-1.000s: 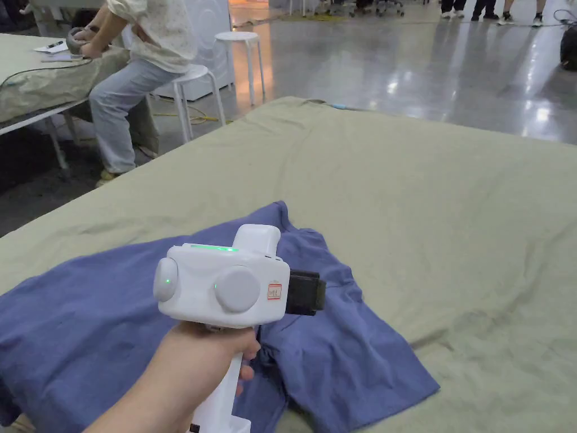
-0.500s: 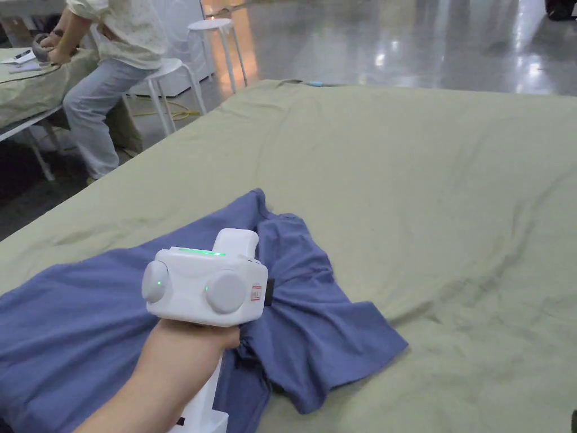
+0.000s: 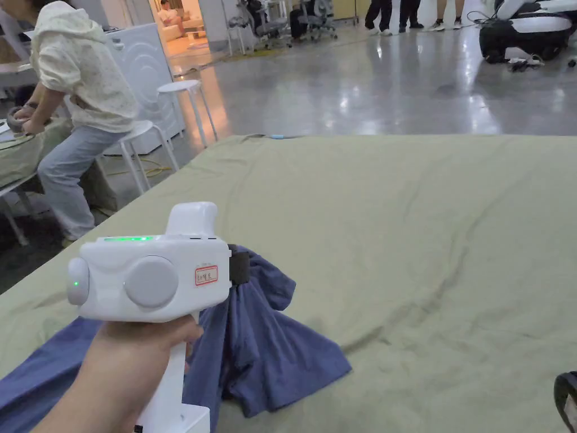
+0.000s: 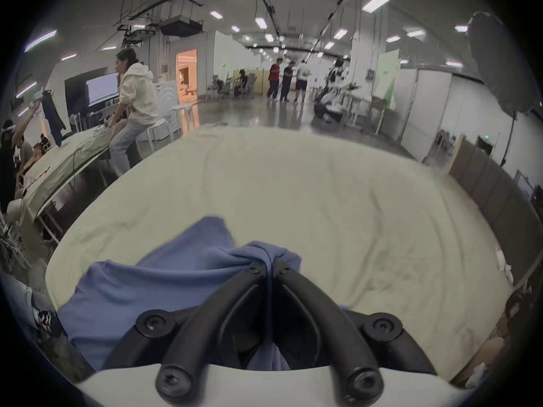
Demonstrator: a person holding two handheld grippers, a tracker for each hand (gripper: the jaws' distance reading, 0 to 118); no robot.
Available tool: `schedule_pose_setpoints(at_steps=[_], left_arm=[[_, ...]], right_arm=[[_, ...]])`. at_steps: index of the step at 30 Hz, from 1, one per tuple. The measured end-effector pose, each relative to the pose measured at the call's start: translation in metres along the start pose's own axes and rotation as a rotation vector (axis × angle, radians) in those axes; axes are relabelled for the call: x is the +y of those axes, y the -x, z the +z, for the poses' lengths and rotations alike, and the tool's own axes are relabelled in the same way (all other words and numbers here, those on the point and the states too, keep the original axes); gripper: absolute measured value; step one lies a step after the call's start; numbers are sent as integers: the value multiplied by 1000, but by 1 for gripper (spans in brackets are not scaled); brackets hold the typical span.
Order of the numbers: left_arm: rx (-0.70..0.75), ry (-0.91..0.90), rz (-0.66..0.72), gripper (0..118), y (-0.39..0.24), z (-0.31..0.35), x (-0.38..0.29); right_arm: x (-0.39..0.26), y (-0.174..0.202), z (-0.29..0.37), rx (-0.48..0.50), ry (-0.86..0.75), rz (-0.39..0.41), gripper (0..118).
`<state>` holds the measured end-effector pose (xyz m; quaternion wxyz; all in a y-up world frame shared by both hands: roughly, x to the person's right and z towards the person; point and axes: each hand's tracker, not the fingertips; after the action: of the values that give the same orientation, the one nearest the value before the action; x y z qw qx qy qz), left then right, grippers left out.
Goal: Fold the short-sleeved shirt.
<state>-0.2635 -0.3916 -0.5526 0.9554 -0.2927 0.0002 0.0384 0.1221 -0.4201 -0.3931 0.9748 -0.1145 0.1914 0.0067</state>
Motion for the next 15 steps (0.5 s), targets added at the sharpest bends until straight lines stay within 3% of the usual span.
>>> schedule_pose_setpoints(at_steps=[4,8,15], left_arm=[[-148,-50,-60,4,-59,32,30],[-291,-67,-183,4,-156,50,52],[-562,24,-339,3,-347,33,40]], right_arm=[[13,-14,28,-38,-60,-30,8],[26,-35,65,-101,-130,-67,8],[40,-88,148,-313,-252,-79,8]])
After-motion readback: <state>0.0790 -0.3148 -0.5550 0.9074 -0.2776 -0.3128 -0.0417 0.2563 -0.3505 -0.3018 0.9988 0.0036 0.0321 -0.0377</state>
